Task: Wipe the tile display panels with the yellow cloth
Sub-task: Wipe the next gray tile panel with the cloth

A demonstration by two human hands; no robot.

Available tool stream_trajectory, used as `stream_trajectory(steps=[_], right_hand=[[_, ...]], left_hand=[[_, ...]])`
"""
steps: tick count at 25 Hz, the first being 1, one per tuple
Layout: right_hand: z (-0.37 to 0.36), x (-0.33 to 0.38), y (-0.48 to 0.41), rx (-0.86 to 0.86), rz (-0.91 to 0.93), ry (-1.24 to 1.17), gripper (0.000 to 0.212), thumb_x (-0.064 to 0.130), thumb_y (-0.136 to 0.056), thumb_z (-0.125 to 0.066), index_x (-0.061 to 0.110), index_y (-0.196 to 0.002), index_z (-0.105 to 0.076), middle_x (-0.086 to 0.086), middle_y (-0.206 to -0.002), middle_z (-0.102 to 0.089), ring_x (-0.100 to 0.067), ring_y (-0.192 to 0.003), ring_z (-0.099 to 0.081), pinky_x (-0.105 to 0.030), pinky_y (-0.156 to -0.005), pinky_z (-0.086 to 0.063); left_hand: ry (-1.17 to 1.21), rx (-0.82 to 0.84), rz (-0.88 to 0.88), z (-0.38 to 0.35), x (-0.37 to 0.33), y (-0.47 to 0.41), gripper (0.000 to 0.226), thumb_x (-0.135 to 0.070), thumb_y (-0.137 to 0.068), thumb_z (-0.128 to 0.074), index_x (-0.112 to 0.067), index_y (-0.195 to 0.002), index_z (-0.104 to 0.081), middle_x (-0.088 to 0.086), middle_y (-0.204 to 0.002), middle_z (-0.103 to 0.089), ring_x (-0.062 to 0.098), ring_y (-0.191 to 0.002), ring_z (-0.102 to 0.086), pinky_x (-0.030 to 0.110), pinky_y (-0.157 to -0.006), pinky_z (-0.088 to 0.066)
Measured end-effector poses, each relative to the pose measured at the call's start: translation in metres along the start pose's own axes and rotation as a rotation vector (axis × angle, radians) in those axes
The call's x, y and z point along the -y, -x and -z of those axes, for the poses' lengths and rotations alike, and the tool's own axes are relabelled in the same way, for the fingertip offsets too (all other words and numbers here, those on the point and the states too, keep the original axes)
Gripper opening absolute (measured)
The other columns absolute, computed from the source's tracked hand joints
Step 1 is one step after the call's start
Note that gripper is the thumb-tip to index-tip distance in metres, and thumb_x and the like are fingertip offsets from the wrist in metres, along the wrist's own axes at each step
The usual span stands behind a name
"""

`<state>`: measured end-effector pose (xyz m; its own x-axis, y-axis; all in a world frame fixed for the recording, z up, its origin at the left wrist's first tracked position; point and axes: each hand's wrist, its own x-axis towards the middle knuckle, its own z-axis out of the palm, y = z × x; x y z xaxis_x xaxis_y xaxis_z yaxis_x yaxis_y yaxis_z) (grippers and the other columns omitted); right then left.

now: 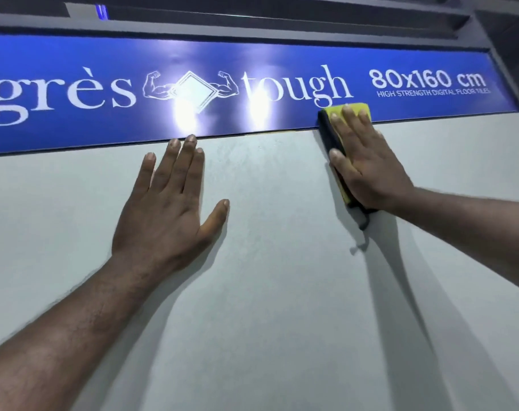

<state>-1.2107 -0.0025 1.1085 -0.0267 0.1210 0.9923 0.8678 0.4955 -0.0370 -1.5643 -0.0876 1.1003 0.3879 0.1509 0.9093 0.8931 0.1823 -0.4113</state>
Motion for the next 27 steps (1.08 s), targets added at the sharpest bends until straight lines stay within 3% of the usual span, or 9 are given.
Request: stream_trajectory(steps=[2, 5, 6, 10, 14, 19, 24, 27], right_hand=[[-0.003, 0.004, -0.007, -0.025, -0.026, -0.005, 0.066, 0.05, -0.109, -0.03, 0.036, -0.17, -0.007, 0.012, -0.178, 0.003, -0.015, -0.164, 0.009, -0.043, -0.133, -0.002], [-0.013, -0.02, 0.019, -0.017, 0.294, 0.104, 0.064, 0.045, -0.112, -0.032, 0.032, -0.171, -0.01, 0.011, -0.178, 0.002, -0.013, -0.164, 0.008, -0.036, -0.132, -0.001], [-0.009, -0.034, 0.018, -0.016, 0.327, 0.101, 0.064, 0.045, -0.112, -0.032, 0.032, -0.171, -0.011, 0.011, -0.178, 0.001, -0.012, -0.164, 0.007, -0.038, -0.133, -0.003], [0.007, -0.062, -0.015, -0.02, 0.035, -0.015, 0.064, 0.048, -0.11, -0.027, 0.036, -0.17, -0.008, 0.012, -0.178, 0.001, -0.012, -0.164, 0.009, -0.046, -0.133, -0.006], [0.001, -0.102, 0.026, 0.03, 0.375, 0.119, 0.064, 0.048, -0.112, -0.024, 0.031, -0.171, -0.006, 0.009, -0.178, 0.005, -0.011, -0.163, 0.011, -0.038, -0.133, 0.0], [0.015, -0.132, -0.015, 0.022, 0.117, -0.009, 0.066, 0.048, -0.112, -0.024, 0.03, -0.171, 0.001, 0.006, -0.178, 0.012, -0.014, -0.163, 0.017, -0.047, -0.133, -0.001], [0.011, -0.153, 0.03, 0.05, 0.441, 0.113, 0.066, 0.046, -0.113, -0.027, 0.026, -0.171, -0.004, 0.007, -0.178, 0.007, -0.013, -0.164, 0.01, -0.039, -0.133, -0.001], [0.018, -0.161, 0.002, 0.03, 0.17, 0.03, 0.067, 0.049, -0.112, -0.023, 0.029, -0.171, 0.002, 0.007, -0.178, 0.011, -0.011, -0.163, 0.015, -0.044, -0.133, -0.002]], left_hand=[[0.032, 0.02, -0.043, 0.0, -0.018, -0.006, 0.1, -0.077, -0.102, -0.016, -0.008, -0.174, -0.009, 0.004, -0.183, 0.005, 0.018, -0.168, 0.005, 0.041, -0.135, 0.007], [0.036, 0.03, -0.059, -0.009, -0.061, -0.02, 0.103, -0.08, -0.101, -0.013, -0.008, -0.174, -0.009, 0.003, -0.182, 0.004, 0.017, -0.168, 0.003, 0.039, -0.135, 0.006], [0.046, 0.035, -0.058, -0.01, -0.069, -0.026, 0.104, -0.081, -0.1, -0.012, -0.008, -0.174, -0.01, 0.004, -0.182, 0.003, 0.017, -0.168, 0.002, 0.039, -0.135, 0.005], [0.09, 0.043, -0.044, -0.01, -0.112, -0.072, 0.105, -0.081, -0.098, -0.012, -0.008, -0.174, -0.009, 0.004, -0.183, 0.002, 0.018, -0.168, 0.001, 0.039, -0.135, 0.005], [0.073, 0.031, -0.031, -0.02, -0.154, -0.089, 0.104, -0.082, -0.098, -0.011, -0.011, -0.174, -0.007, 0.004, -0.183, 0.003, 0.018, -0.168, 0.002, 0.039, -0.135, 0.005], [0.002, 0.003, -0.017, -0.024, -0.159, -0.084, 0.103, -0.083, -0.1, -0.01, -0.011, -0.174, -0.006, 0.004, -0.183, 0.001, 0.017, -0.168, 0.002, 0.041, -0.137, 0.002], [-0.015, -0.031, -0.02, -0.028, -0.16, -0.082, 0.1, -0.08, -0.102, -0.014, -0.012, -0.175, -0.008, 0.002, -0.183, -0.003, 0.017, -0.168, -0.002, 0.042, -0.137, -0.001], [-0.013, -0.026, -0.036, -0.027, -0.16, -0.082, 0.1, -0.079, -0.103, -0.014, -0.01, -0.174, -0.009, 0.005, -0.182, -0.006, 0.019, -0.168, -0.005, 0.044, -0.137, -0.003]])
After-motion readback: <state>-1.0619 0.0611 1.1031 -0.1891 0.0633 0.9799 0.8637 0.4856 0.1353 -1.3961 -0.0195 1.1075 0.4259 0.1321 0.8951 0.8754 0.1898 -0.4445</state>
